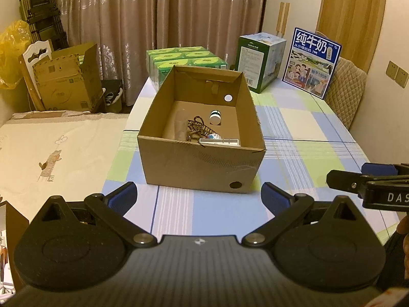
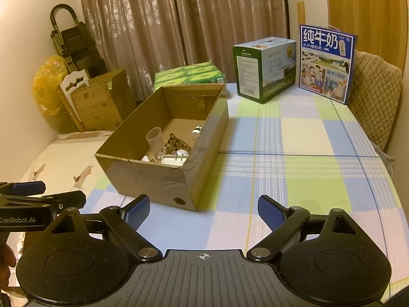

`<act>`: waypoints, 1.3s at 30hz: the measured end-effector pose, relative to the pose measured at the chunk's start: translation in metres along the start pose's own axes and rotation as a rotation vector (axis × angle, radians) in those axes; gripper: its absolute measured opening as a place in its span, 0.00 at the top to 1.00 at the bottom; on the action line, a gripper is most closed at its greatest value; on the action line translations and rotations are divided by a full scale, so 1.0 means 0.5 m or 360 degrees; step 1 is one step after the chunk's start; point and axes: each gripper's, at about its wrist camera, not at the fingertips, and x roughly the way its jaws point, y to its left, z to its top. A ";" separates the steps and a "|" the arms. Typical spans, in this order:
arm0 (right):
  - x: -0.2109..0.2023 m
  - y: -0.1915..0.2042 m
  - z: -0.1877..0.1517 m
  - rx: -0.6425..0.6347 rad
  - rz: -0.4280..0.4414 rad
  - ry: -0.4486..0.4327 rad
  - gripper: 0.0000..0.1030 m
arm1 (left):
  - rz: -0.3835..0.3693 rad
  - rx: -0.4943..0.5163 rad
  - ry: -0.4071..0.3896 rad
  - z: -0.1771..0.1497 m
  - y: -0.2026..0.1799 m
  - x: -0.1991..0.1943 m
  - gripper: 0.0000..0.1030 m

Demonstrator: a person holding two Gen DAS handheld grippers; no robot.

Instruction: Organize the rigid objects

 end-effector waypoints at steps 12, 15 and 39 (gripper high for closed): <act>-0.009 0.001 -0.005 -0.0014 0.0002 -0.0009 0.14 | 0.0009 0.0047 -0.0041 -0.001 -0.018 -0.013 0.02; -0.009 0.000 -0.006 -0.0009 0.0000 -0.0004 0.14 | 0.0008 0.0053 -0.0037 -0.003 -0.019 -0.012 0.02; -0.005 -0.001 -0.013 0.0007 0.0006 0.0013 0.14 | 0.0023 0.0085 -0.0026 -0.007 -0.031 -0.002 0.02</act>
